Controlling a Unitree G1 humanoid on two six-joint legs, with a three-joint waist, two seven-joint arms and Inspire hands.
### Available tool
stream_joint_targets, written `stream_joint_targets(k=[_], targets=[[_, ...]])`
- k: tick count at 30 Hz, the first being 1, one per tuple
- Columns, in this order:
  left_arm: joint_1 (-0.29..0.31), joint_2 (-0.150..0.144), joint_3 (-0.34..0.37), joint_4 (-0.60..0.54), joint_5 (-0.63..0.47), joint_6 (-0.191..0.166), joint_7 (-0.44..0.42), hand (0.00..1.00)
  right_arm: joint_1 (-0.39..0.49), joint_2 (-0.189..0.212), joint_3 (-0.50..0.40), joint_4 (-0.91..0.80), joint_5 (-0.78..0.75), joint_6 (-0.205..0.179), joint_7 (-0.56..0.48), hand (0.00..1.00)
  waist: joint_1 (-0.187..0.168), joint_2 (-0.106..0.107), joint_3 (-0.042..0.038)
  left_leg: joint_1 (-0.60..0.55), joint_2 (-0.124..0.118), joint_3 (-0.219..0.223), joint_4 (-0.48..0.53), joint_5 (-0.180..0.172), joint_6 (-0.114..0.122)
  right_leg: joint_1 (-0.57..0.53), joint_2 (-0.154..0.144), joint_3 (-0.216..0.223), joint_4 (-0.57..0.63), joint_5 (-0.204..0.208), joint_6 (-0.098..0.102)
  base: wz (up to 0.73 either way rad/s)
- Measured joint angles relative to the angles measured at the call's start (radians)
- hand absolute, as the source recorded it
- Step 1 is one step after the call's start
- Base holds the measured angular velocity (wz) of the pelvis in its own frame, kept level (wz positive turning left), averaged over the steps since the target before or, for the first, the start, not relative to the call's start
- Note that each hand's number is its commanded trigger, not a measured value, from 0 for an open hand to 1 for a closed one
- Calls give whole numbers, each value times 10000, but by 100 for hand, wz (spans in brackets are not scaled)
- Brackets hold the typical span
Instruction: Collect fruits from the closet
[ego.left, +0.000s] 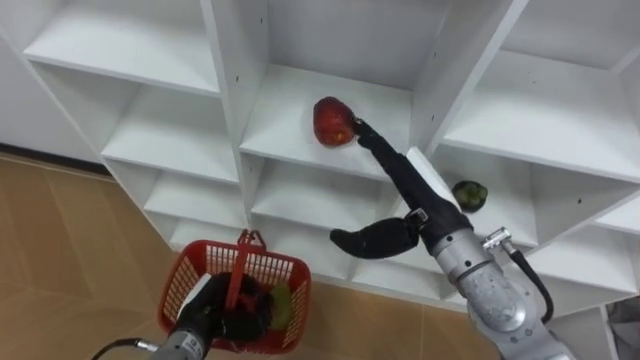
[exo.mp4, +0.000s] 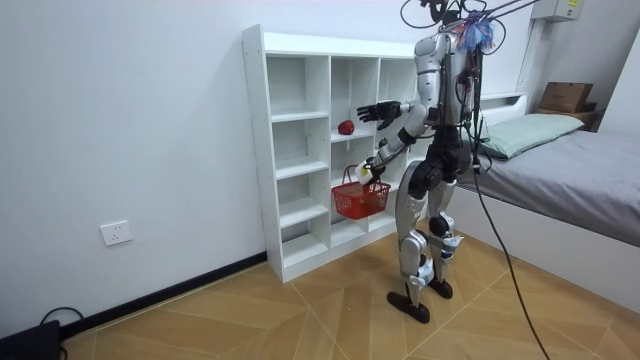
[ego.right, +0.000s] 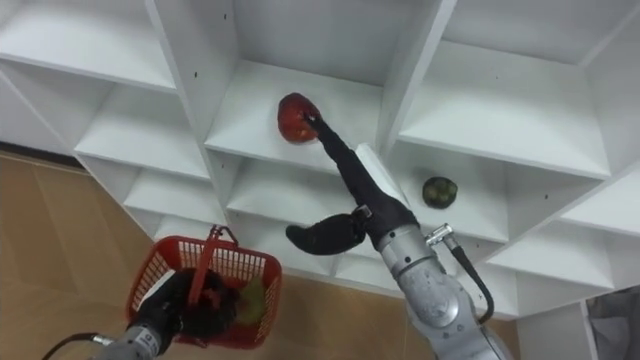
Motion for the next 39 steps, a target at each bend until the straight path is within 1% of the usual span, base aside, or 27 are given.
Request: stream_joint_targets(k=[2, 3, 6, 8, 9, 10, 13, 15, 18, 23, 28, 32, 35, 37, 39], targets=[[-9, -32, -4, 261, 1, -52, -3, 100, -97, -3, -1, 0, 57, -75, -75, 0, 10, 8, 6, 39, 1, -9, 3, 0, 0, 51, -1, 10, -1, 0, 0, 2], [-11, -40, -1, 397, 3, -53, -4, 100, -172, -3, -1, 0, 135, -78, -104, 0, 9, 16, 36, 95, 0, -41, 4, -3, -4, 121, -1, -3, -3, 0, 0, 5], [-12, -41, 134, 611, 24, -53, 1, 100, -440, 0, -33, -18, 230, -115, -276, 0, 8, -2, 77, 112, 3, -94, 7, -11, -15, 158, 4, -39, -2, 0, 0, 4], [-11, -39, 198, 674, 85, -53, 12, 100, -476, 2, -149, -33, 267, -232, -373, 0, 33, -8, 80, 102, 3, -112, 24, -11, -15, 165, 3, -60, -1, 0, 0, 2], [-22, -46, 221, 721, 103, -53, 14, 100, -474, 4, -244, -47, 262, -297, -428, 0, 106, -10, 80, 98, 1, -111, 36, -12, -16, 167, 3, -48, -1, 0, 0, 0], [-21, -48, 232, 728, 118, -53, 14, 100, -474, 5, -295, -76, 262, -297, -451, 0, 134, -14, 82, 99, 1, -108, 42, -14, -18, 166, 2, -45, -1, 0, 0, 0], [-17, -55, 379, 820, 191, -56, 12, 100, -492, 19, -447, -351, 318, -318, -484, 0, 206, -82, 97, 100, 2, -97, 43, -14, -19, 178, 4, -70, 3, 0, 0, 0], [-16, -63, 549, 883, 194, -56, 13, 100, -626, 38, -530, -367, 312, -423, -483, 0, 205, -171, 109, 94, -1, -97, 66, -14, -19, 194, 5, -71, 3, 0, 0, 0], [-16, -71, 592, 891, 205, -59, 101, 100, -652, 43, -689, -352, 318, -490, -563, 0, 219, -233, 108, 86, -6, -107, 97, -17, -16, 242, -9, -132, 3, 0, 0, 4], [-28, -106, 591, 858, 233, -65, 216, 100, -654, 66, -714, -342, 317, -532, -738, 0, 216, -230, 109, -30, 12, -157, 254, -107, -28, 289, 21, -202, 2, -1, 1, 5], [-13, -120, 597, 825, 402, -73, 195, 100, -663, 65, -770, -290, 321, -546, -882, 0, 254, -233, 107, -71, 7, -222, 349, -122, -30, 298, 25, -240, 4, -1, 1, 1], [-75, -117, 598, 736, 573, -73, 90, 100, -1177, 73, -782, 435, 398, -597, -1193, 0, 258, -234, 107, -206, 1, -388, 501, -118, -29, 290, 0, -462, 3, -1, 1, 13], [-101, -116, 598, 840, 578, -77, -41, 100, -1543, 92, -784, 799, 386, -643, -1418, 0, 443, -230, 110, -238, 0, -456, 529, -118, -29, 296, 9, -471, -1, 1, -2, 5], [-101, -114, 595, 965, 572, -77, -70, 100, -1590, 106, -784, 874, 305, -643, -1576, 0, 547, -224, 113, -273, -6, -487, 546, -118, -30, 295, 10, -483, -3, 1, -2, 7], [-99, -116, 581, 1134, 573, -74, -72, 100, -1642, 182, -772, 910, 286, -646, -1797, 0, 697, -188, 139, -345, -16, -582, 558, -117, -30, 267, 10, -489, -3, 1, -2, 7]])
